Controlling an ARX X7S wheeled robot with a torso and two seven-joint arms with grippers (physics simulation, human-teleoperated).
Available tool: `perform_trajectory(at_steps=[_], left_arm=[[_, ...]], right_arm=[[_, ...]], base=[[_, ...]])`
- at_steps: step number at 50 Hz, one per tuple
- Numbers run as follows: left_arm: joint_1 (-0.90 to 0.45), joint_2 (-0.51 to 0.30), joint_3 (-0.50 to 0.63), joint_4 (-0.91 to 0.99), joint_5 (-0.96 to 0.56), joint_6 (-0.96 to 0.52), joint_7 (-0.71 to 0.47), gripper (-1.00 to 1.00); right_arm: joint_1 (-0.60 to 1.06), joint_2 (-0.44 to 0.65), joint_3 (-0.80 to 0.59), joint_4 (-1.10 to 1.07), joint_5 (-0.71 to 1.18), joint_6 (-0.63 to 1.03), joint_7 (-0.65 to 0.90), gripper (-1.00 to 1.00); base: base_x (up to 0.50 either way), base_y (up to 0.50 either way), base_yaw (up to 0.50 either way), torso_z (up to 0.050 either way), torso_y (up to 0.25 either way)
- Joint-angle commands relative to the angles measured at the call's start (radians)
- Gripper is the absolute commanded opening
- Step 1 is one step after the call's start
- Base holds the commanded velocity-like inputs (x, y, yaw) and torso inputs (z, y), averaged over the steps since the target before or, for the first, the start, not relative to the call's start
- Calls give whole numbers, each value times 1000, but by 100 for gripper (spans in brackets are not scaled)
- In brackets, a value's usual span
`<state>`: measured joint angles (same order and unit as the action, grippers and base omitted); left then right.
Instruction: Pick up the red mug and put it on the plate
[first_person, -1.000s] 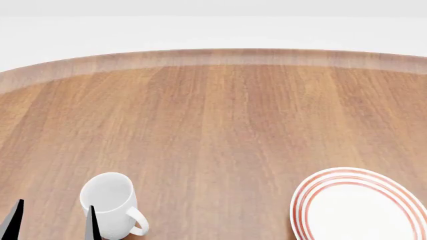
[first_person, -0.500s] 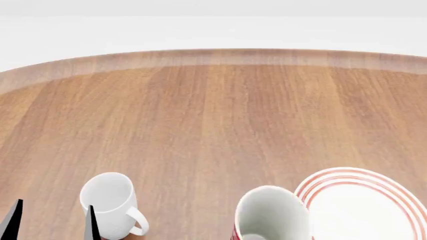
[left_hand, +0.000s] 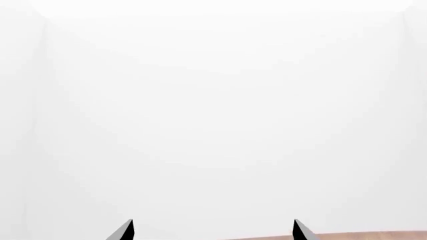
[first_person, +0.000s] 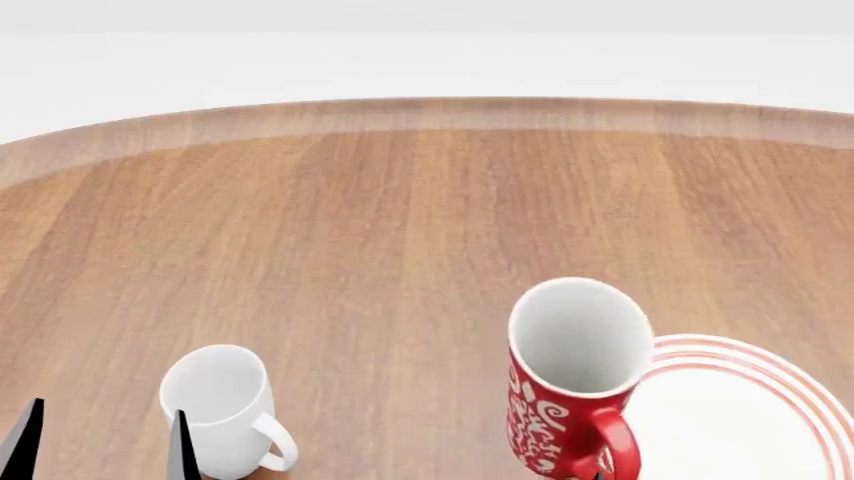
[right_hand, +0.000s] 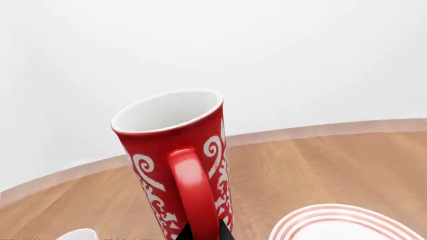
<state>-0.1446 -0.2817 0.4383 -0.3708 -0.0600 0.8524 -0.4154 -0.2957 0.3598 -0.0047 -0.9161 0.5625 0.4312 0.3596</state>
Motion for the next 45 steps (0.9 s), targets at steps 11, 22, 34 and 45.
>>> perform_trajectory(at_steps=[11, 22, 34, 45], left_arm=[[-2, -1, 3, -3, 0, 6, -5, 100], [-3, -1, 3, -6, 5, 11, -10, 100], [-4, -2, 4, -8, 6, 14, -14, 100], [-4, -3, 6, -8, 6, 14, -16, 100]], right_arm=[[229, 69, 79, -31, 183, 244, 150, -100], [283, 81, 116, -4, 240, 277, 187, -100], [289, 100, 121, 26, 208, 276, 204, -100], [288, 103, 118, 27, 210, 271, 207, -100]], base=[[0, 0, 0, 0, 1], [0, 0, 0, 0, 0], [0, 0, 0, 0, 0], [0, 0, 0, 0, 1]])
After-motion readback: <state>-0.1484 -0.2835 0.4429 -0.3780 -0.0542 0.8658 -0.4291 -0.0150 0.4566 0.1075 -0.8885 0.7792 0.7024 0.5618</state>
